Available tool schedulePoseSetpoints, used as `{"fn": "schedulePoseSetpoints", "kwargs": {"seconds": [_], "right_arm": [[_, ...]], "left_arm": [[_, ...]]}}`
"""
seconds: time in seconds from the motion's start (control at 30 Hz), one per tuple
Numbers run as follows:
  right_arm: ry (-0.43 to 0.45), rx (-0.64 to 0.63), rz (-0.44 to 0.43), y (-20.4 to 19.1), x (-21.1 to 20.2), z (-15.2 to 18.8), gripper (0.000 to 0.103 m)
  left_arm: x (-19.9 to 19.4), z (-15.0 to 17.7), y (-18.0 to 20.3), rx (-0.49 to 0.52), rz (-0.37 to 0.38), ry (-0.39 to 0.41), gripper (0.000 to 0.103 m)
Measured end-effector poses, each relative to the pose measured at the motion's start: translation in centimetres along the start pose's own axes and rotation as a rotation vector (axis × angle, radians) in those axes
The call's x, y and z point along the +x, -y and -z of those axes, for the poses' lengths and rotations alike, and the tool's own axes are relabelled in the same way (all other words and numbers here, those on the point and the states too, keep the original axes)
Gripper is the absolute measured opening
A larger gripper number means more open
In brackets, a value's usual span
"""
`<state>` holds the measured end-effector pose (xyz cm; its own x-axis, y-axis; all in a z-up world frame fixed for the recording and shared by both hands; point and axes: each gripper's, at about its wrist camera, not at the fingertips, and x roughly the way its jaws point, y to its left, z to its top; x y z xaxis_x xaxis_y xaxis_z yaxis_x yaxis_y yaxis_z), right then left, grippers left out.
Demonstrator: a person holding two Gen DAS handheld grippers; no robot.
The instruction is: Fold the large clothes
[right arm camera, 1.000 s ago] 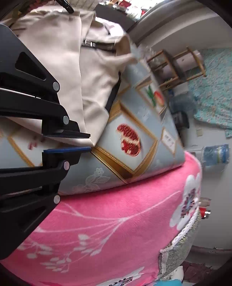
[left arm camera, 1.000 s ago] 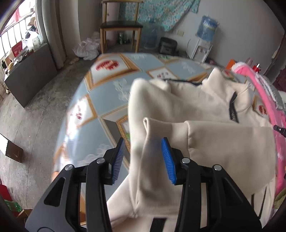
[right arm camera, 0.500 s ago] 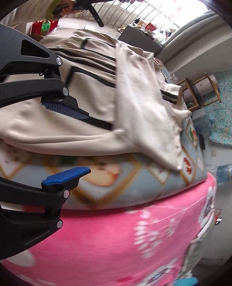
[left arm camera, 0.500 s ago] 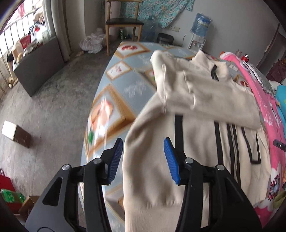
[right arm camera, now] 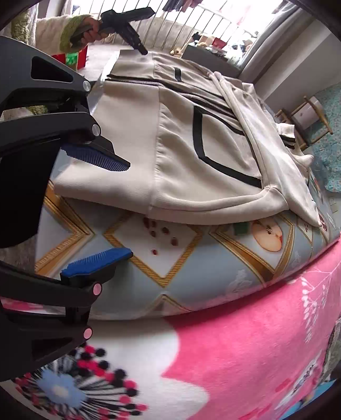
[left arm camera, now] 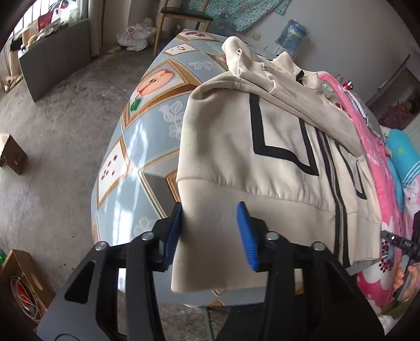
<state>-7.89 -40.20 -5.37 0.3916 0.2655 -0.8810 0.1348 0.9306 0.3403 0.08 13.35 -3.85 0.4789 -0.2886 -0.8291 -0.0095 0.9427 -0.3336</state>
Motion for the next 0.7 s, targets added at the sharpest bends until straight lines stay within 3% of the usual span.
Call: {"fn": "schedulePoseSetpoints", "kwargs": {"seconds": [0.1, 0.27, 0.33, 0.4, 0.47, 0.53, 0.6, 0.7], "right_arm": [[0.003, 0.018, -0.055, 0.0, 0.1, 1.0, 0.06], [0.028, 0.03, -0.062, -0.3, 0.3, 1.7, 0.056], [0.022, 0.055, -0.091, -0.4, 0.7, 1.9, 0.041], [0.017, 0.062, -0.114, -0.6, 1.0, 2.0, 0.035], [0.031, 0.031, -0.081, -1.4, 1.2, 2.0, 0.029], [0.04, 0.008, -0.057, -1.9, 1.4, 1.9, 0.01], [0.061, -0.022, -0.039, -2.4, 0.6, 1.8, 0.005], [0.125, -0.075, -0.013, -3.0, -2.7, 1.1, 0.005]], "left_arm": [[-0.2, 0.6, -0.8, -0.051, 0.062, 0.001, 0.033], [-0.1, 0.3, -1.1, -0.071, 0.071, 0.006, 0.028], [-0.1, 0.4, -1.1, -0.069, 0.051, 0.011, 0.024], [-0.2, 0.6, -1.1, -0.077, 0.029, 0.022, 0.017], [-0.2, 0.7, -1.2, -0.078, 0.016, 0.035, 0.013], [-0.3, 0.9, -0.7, -0.055, -0.013, 0.056, 0.008], [-0.9, 1.0, 0.1, -0.027, -0.05, 0.078, 0.007], [-3.7, 1.0, 1.4, -0.004, -0.048, 0.138, 0.005]]}}
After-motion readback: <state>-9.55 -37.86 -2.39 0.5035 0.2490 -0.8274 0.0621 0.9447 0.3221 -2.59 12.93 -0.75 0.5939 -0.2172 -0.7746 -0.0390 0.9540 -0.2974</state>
